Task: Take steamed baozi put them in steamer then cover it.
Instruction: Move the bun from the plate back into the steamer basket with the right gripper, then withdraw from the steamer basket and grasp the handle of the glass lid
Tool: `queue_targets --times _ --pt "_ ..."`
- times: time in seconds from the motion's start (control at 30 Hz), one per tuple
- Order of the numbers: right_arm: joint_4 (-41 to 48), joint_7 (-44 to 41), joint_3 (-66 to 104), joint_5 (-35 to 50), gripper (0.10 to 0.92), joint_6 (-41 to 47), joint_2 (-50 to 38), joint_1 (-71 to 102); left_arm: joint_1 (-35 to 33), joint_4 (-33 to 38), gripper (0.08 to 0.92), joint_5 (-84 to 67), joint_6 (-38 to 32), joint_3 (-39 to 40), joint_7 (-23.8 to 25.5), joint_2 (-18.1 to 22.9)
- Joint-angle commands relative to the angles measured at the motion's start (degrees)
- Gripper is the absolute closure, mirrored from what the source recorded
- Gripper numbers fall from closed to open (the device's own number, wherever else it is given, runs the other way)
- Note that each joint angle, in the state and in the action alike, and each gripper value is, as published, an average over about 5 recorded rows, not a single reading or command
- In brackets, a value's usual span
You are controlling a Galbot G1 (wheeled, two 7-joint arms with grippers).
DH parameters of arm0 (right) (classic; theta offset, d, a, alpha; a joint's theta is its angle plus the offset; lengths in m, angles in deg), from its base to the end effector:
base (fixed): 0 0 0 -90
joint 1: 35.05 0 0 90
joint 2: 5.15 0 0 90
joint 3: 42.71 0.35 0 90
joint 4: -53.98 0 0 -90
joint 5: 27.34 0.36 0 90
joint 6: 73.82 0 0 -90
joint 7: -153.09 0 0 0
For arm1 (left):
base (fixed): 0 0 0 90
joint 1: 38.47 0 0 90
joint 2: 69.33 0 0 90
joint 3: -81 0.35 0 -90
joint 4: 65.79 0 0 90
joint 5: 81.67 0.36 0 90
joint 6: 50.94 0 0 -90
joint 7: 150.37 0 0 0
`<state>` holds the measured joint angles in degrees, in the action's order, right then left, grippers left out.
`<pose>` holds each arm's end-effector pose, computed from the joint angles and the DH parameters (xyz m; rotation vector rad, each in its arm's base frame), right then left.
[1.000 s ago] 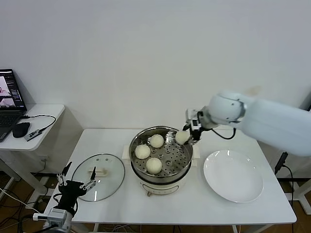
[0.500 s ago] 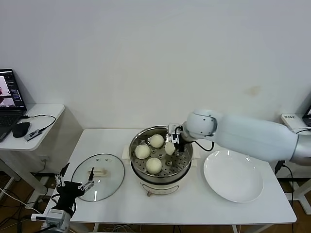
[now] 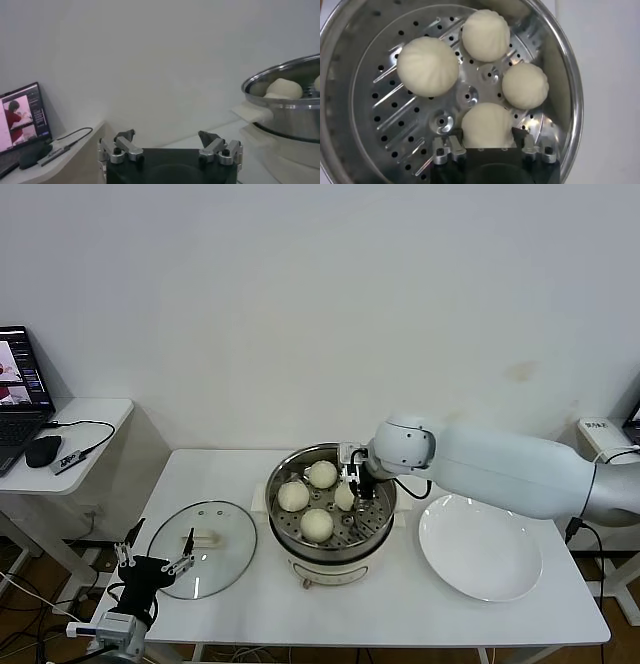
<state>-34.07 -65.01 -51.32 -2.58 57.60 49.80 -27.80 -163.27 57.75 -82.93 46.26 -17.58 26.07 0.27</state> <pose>0.4901 0.0832 -0.1166 1.2357 -1.6345 1.3949 0.1717 0.0946 -0.2728 0.0103 -2.9833 -0.5482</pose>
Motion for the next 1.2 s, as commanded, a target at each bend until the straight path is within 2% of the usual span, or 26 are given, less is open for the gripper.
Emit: queue_targets --times 0.03,0.2,0.33,0.5,0.63,0.73,0.83,1.03,1.2 --pt "-4.4 -0.7 2.3 0.2 0.249 0.3 -3.4 -1.8 0.2 -0.2 0.177 0.0 0.0 0.3 0.0 0.0" --pt "-10.5 3.4 5.7 2.2 0.204 0.2 -9.1 -0.5 0.5 -0.4 0.177 0.0 0.0 0.6 0.0 0.0" --pt "-15.8 15.7 12.4 6.0 0.203 -2.2 -16.7 7.1 0.7 -0.7 0.177 0.0 -0.9 0.8 -0.2 0.1" --pt "-20.4 29.1 30.4 5.3 0.203 -12.6 -26.0 29.2 1.4 -1.7 0.177 0.1 -2.8 0.8 -0.9 0.3" --pt "-21.4 37.4 50.5 3.9 0.203 -23.2 -26.7 52.0 1.6 -2.8 0.177 0.4 -3.9 0.8 -1.2 0.6" --pt "-21.1 40.9 67.0 2.3 0.203 -29.6 -22.6 68.0 1.8 -3.6 0.177 0.6 -4.5 0.9 -1.5 1.2" --pt "-20.5 41.2 81.9 -2.2 0.203 -37.2 -14.9 80.9 1.9 -4.4 0.177 1.1 -5.0 1.4 -1.7 1.6" --pt "-18.7 36.2 101.9 -11.3 0.203 -49.5 3.1 95.1 2.2 -6.8 0.177 2.9 -6.3 2.7 -2.4 2.2" --pt "-18.9 30.4 112.5 -14.7 0.203 -53.9 16.6 102.3 2.4 -9.9 0.177 8.7 -9.3 3.5 -4.0 2.6"
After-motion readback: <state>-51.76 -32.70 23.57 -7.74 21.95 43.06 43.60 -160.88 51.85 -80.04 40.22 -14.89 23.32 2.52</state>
